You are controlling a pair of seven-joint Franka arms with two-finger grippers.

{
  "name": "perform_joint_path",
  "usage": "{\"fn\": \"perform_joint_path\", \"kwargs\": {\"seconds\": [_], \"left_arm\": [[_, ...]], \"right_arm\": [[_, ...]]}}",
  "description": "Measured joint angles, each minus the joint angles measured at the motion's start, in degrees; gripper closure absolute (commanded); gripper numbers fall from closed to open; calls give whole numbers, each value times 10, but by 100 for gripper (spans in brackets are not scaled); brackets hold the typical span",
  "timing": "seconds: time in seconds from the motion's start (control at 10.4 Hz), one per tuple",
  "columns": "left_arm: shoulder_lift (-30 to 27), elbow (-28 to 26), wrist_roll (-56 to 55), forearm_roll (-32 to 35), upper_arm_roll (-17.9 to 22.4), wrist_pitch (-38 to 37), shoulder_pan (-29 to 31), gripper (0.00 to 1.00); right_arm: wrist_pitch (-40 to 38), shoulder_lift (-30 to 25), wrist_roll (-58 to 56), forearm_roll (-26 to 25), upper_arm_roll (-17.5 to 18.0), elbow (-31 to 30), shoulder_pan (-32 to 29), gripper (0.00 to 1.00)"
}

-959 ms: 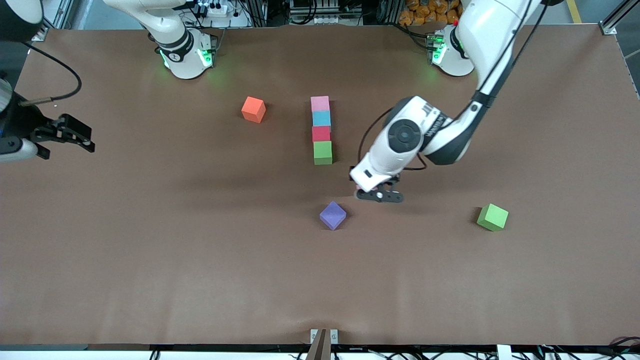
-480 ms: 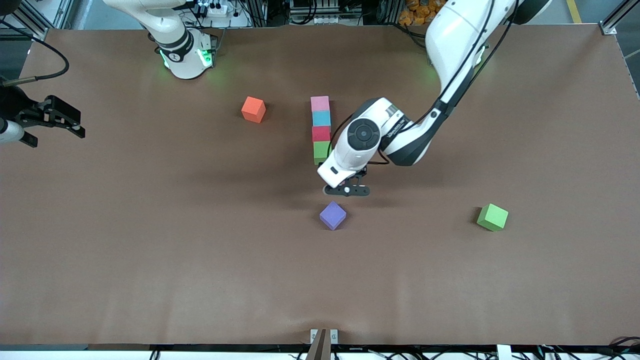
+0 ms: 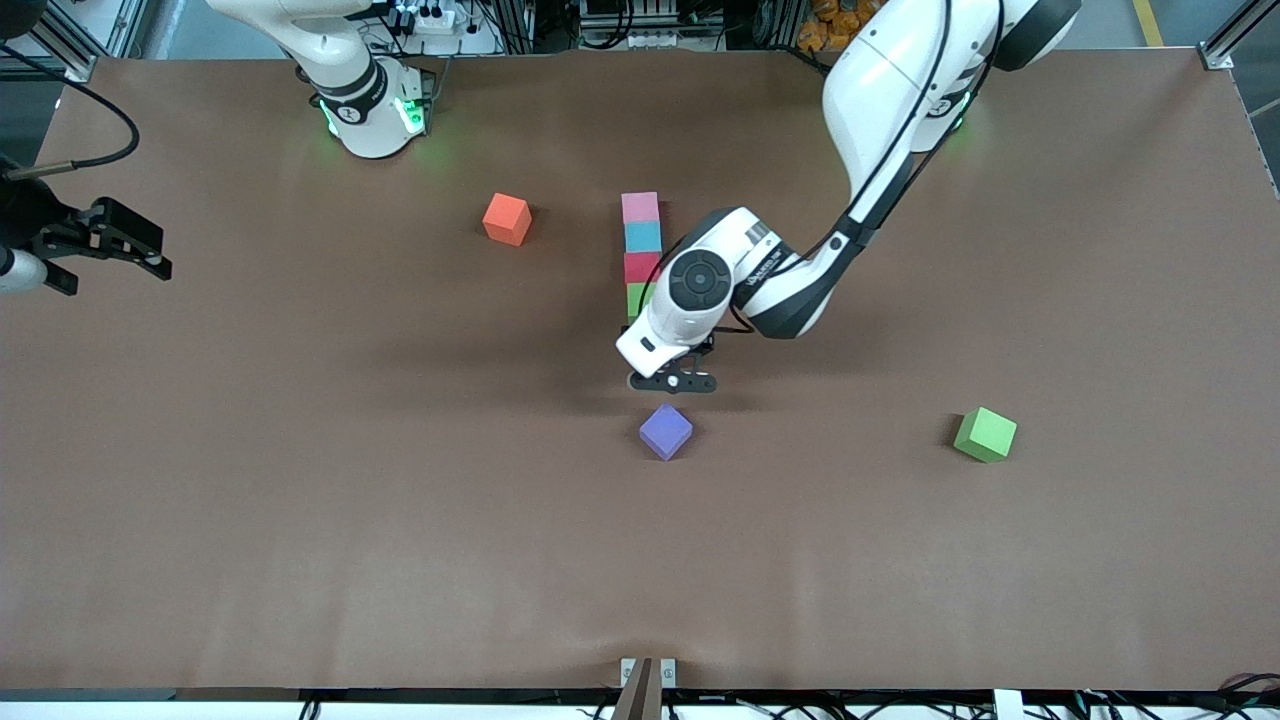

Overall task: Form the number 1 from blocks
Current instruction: 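Carry the pink block with the left gripper and place it after green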

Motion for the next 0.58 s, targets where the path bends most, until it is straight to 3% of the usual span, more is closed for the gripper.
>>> {"fn": "perform_joint_path", "kwargs": {"seconds": [0.58], "left_arm": [[10,1,1,0,4,0,-13,100]], "right_arm": [[2,4,2,0,-4,0,-1,0]]}}
